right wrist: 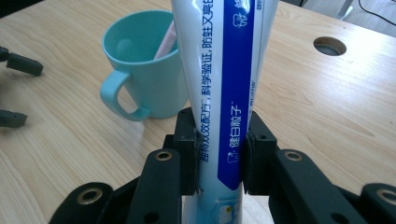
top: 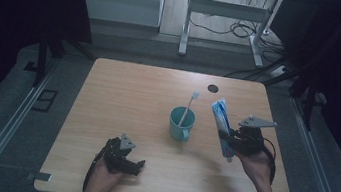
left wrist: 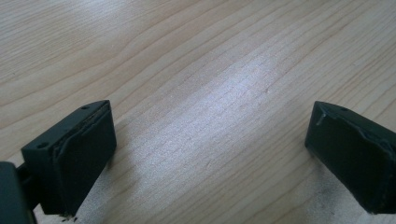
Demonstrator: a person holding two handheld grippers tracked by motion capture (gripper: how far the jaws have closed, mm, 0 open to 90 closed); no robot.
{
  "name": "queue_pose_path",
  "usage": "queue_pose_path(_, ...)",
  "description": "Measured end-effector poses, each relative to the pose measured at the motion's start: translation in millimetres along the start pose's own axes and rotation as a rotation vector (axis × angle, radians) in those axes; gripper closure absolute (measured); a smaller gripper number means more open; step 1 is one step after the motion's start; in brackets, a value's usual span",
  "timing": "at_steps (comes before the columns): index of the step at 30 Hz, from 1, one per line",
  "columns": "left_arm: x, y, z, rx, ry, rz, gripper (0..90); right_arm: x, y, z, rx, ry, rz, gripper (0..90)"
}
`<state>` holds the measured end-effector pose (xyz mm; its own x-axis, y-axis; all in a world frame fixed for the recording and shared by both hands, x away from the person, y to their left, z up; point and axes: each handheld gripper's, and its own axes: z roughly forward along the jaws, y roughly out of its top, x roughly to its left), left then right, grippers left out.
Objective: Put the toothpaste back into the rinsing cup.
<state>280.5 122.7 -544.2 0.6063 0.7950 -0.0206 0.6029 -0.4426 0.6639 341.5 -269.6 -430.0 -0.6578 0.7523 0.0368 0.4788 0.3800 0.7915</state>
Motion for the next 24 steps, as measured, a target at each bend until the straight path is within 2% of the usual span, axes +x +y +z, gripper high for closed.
queue_pose_path(24, 0.4, 0.1, 0.0, 0.001, -0.001, 0.006, 1.9, 9.7, 15.4, 7.3, -0.074, 0.009, 0.002, 71.8)
